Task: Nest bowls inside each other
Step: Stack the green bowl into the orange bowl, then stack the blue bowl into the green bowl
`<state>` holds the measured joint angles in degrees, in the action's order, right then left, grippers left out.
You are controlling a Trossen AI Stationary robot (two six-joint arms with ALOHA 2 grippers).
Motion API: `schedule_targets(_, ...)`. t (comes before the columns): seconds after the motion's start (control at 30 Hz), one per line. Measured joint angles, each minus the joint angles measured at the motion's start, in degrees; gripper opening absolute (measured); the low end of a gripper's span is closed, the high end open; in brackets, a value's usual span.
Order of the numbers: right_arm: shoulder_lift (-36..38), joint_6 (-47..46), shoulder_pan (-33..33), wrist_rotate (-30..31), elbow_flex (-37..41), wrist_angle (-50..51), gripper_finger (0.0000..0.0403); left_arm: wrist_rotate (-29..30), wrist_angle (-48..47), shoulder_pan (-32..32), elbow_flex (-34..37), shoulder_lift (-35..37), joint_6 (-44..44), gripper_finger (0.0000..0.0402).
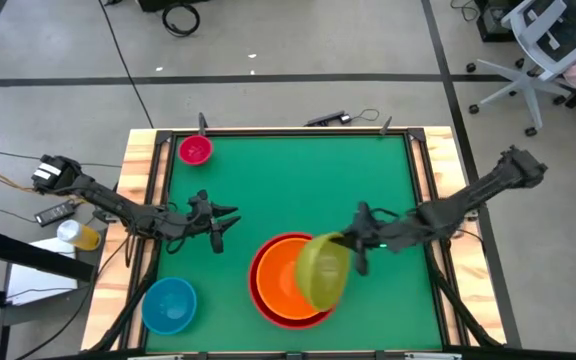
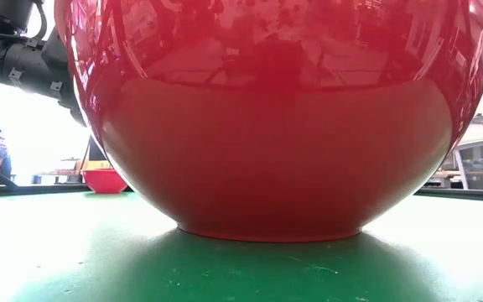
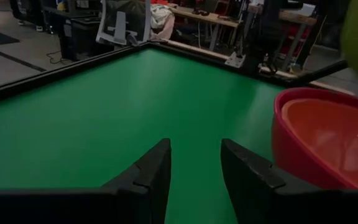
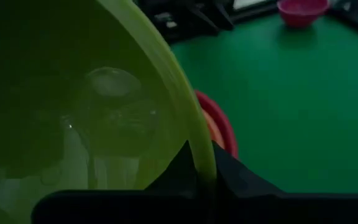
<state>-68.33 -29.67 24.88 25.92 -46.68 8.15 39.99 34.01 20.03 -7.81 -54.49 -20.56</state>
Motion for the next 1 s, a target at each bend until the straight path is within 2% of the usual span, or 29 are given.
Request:
schedule_targets(0.13,-7.51,-2.82,-4.08,-8.51,-0.23,-10.52,0.0022,0.19,-2.23,0.00,0.00,0.01,-1.41,0.0141)
schedule_targets(0.27,-12.27,-8.63,-6.41,-16.20,-0.10,-9.67,0.0030,3.10,-4.49,-0.03,0.00,-0.01,-3.50,0.0141)
schedule_targets(0.43,-15.34,-12.60,-8.41,-16.51,-0.17,-6.61,0.0046,4.39,-5.52,-0.04,0.00,-0.01,-4.56,0.0142)
schedule_targets(0.6,-17.64,-12.90,-9.29,-18.04,-0.21,-7.33,0.0086,4.44,-7.05,-0.04,0.00,0.01,-7.20,0.0142)
schedule_targets(0.7,-17.71,-12.54,-9.30,-17.68,-0.23,-7.49,0.0123,4.54,-7.75,-0.05,0.00,0.01,-7.52,0.0142)
schedule_targets(0.83,-14.69,-9.95,-9.28,-13.94,-0.17,-7.97,0.0167,4.57,-8.22,-0.09,0.00,0.01,-7.52,0.0142)
schedule_targets(1.0,-8.57,-4.39,-8.22,-4.34,-0.19,-9.01,0.0195,4.50,-9.12,-0.09,0.00,0.01,-7.41,0.0142)
